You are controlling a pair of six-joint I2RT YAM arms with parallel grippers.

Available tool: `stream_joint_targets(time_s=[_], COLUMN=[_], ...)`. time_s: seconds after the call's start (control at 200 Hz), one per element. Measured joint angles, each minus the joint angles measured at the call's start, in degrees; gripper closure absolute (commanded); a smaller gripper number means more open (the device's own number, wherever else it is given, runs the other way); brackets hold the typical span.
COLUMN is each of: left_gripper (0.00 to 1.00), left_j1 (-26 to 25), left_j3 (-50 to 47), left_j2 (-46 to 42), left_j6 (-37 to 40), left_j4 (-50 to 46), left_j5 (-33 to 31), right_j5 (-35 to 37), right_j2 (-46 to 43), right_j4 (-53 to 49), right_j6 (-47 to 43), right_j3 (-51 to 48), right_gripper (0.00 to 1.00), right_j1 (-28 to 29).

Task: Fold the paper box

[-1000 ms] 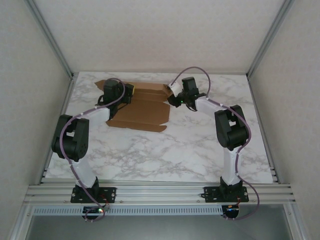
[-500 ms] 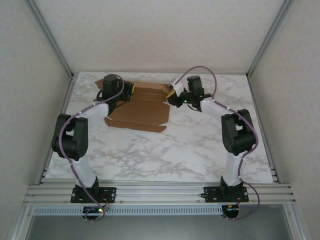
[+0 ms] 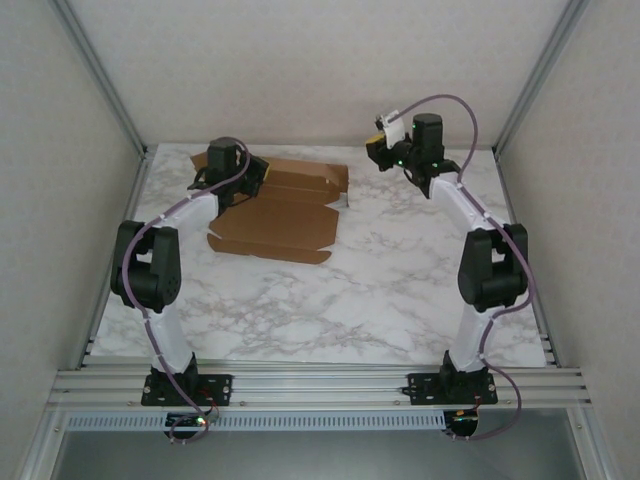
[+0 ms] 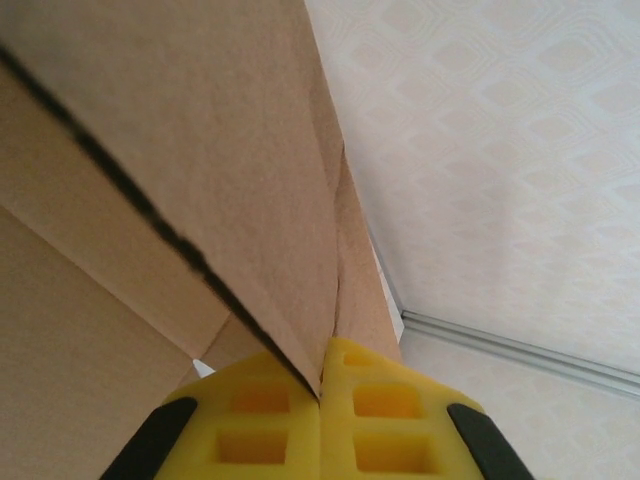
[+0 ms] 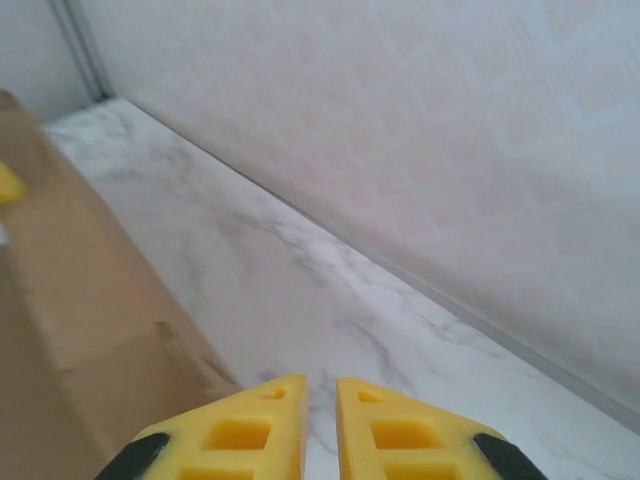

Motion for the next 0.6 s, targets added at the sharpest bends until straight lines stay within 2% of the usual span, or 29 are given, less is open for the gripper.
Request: stream_joint_targets(time_s=[0.33,0.601], left_gripper=[1.0,1.0], left_j1=[0.3,0.6], left_j3=[-0.1,-0.7], left_j2=[0.0,-0.1], left_j6=[1.5,2.4], left_j4=[0.0,0.2], left_j5=[0.8,1.9], right_j5=[3.9,2.5], right_j2=[7.5,9.0], right_j4=[-3.8,-2.0], right_j6=[-16.1,-25.2], right_j3=[-4.1,-4.5], right_gripper=[0.77,0.76], right_j1=[4.5,5.7])
